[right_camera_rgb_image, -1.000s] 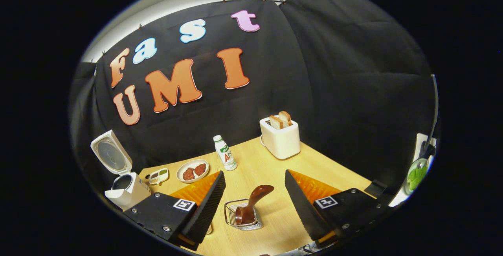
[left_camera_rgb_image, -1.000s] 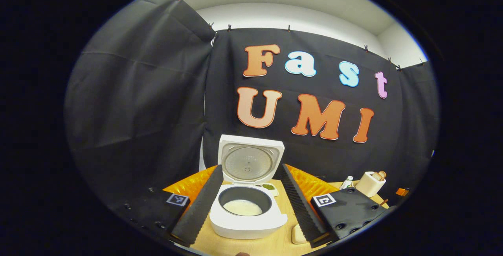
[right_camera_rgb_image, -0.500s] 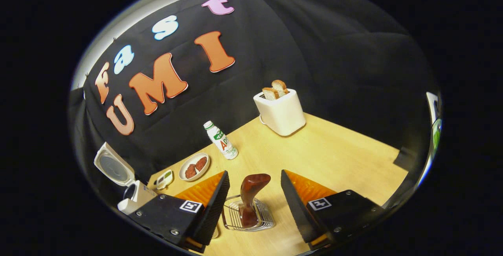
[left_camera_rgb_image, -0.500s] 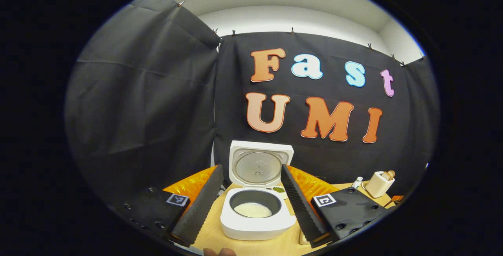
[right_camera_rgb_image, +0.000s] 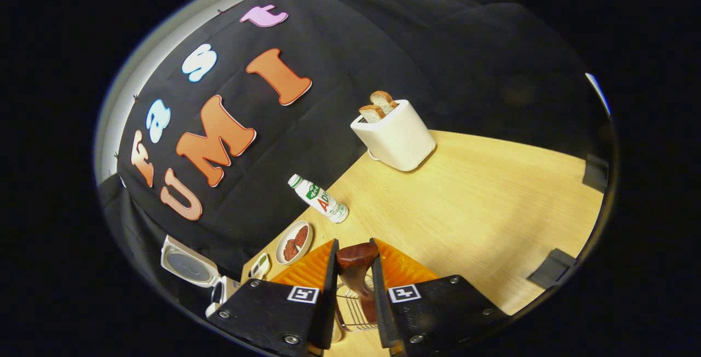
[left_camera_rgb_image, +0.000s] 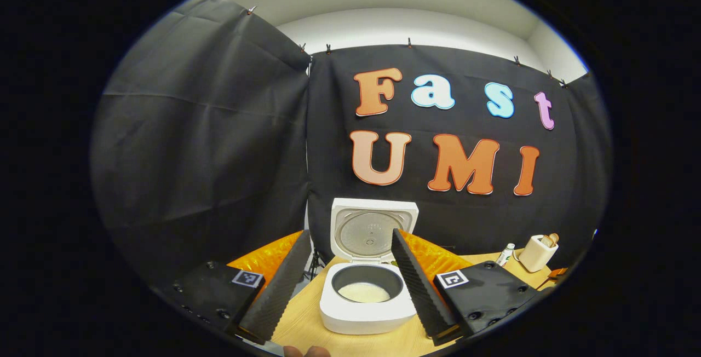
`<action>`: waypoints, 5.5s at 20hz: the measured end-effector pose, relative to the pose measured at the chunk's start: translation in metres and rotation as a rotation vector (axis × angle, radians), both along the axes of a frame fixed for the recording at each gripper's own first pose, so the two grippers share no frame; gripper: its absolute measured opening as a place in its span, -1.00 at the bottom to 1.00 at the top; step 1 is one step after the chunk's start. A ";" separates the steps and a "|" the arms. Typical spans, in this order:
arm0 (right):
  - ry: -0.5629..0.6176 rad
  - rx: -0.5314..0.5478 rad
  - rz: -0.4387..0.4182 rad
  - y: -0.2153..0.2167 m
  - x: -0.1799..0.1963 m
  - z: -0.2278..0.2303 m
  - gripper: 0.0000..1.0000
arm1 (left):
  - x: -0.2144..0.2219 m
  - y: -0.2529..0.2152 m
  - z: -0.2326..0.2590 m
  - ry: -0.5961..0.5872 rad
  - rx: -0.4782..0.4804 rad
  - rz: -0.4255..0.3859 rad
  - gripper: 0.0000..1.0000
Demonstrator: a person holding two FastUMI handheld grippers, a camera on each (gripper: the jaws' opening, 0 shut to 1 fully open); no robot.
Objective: Close the left gripper, press the button to open the rice cooker; take a wooden spoon from the chopstick holder with the right hand, scoop a spoonful of rice and pour it into the rice cooker, then put the wooden spoon back into the chopstick holder.
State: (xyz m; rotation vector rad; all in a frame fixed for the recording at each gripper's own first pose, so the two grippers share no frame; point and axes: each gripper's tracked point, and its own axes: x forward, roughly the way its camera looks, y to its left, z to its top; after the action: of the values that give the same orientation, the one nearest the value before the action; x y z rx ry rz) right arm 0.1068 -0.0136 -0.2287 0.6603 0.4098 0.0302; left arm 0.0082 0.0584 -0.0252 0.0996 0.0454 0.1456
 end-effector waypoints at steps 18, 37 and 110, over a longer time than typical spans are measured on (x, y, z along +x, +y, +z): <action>-0.211 -0.308 0.174 0.110 -0.012 0.133 -0.65 | -0.005 0.027 -0.008 -0.007 -0.027 0.011 1.00; -0.232 -0.546 0.404 0.273 -0.042 0.028 -0.65 | -0.004 0.053 -0.034 0.027 -0.027 0.023 1.00; -0.086 0.342 0.421 0.525 0.002 0.138 -0.67 | 0.047 0.112 -0.054 0.084 -0.078 0.072 0.98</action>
State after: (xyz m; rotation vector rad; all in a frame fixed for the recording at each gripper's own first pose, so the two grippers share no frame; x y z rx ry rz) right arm 0.1087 0.5118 -0.0902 0.8959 0.4593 0.5370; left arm 0.0551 0.1705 -0.0789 0.0263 0.1381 0.2116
